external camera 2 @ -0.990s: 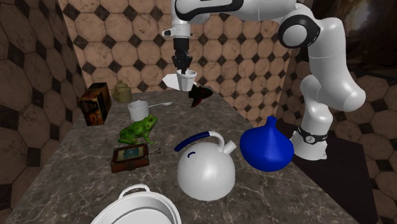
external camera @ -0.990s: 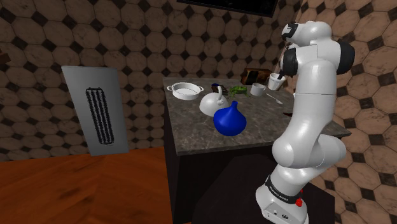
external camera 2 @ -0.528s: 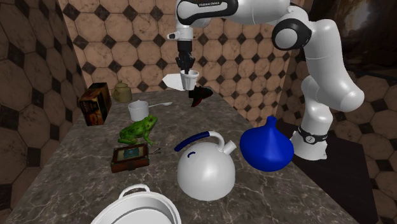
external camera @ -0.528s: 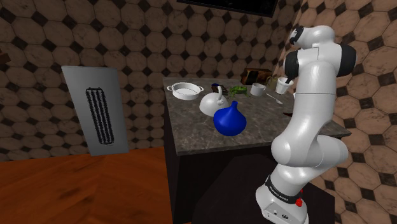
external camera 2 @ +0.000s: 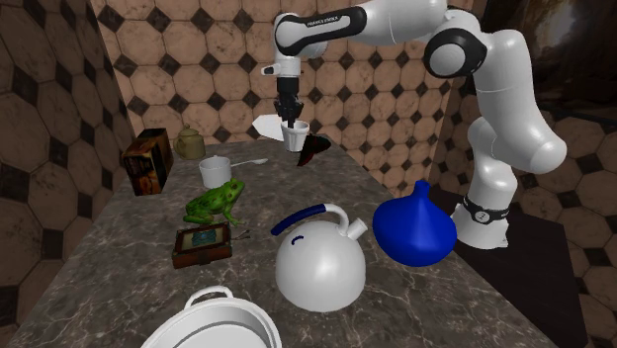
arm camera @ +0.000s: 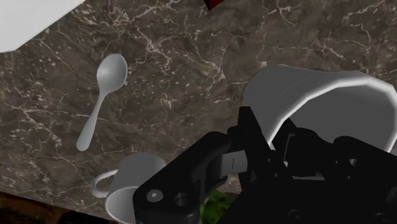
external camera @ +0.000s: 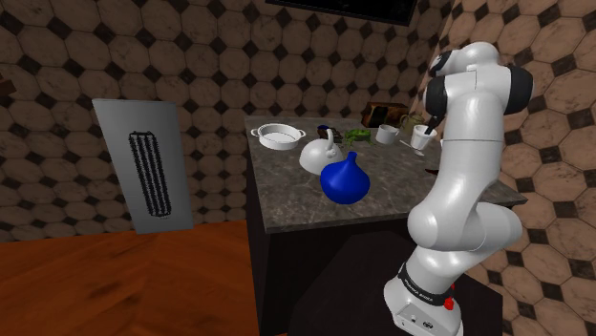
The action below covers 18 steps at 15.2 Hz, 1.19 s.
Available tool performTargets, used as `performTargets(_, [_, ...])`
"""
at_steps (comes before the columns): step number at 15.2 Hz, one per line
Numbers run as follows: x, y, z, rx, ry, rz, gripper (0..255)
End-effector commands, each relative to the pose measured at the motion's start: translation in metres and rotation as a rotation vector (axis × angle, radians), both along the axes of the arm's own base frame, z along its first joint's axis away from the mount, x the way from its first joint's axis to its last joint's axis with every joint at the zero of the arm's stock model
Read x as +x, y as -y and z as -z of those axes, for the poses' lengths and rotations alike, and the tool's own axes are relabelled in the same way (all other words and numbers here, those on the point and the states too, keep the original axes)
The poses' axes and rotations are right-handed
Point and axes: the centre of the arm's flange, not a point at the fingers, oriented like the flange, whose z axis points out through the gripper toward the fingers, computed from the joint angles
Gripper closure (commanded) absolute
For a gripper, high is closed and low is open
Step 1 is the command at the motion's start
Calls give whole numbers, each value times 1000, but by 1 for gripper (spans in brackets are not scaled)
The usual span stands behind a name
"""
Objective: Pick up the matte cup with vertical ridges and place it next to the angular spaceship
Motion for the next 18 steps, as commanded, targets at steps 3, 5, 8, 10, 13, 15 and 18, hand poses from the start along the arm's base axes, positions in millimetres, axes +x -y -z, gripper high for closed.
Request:
performTargets(3, [0, 0, 20, -1, 0, 0, 255])
performTargets(5, [0, 0, 31, -1, 0, 0, 255])
performTargets(8, [0, 0, 47, -1, 0, 0, 255])
performTargets(10, [0, 0, 57, -1, 0, 0, 255])
performTargets(13, [0, 0, 73, -1, 0, 0, 255])
performTargets(15, [0, 0, 84, -1, 0, 0, 255])
performTargets(18, [0, 0, 100, -1, 0, 0, 255])
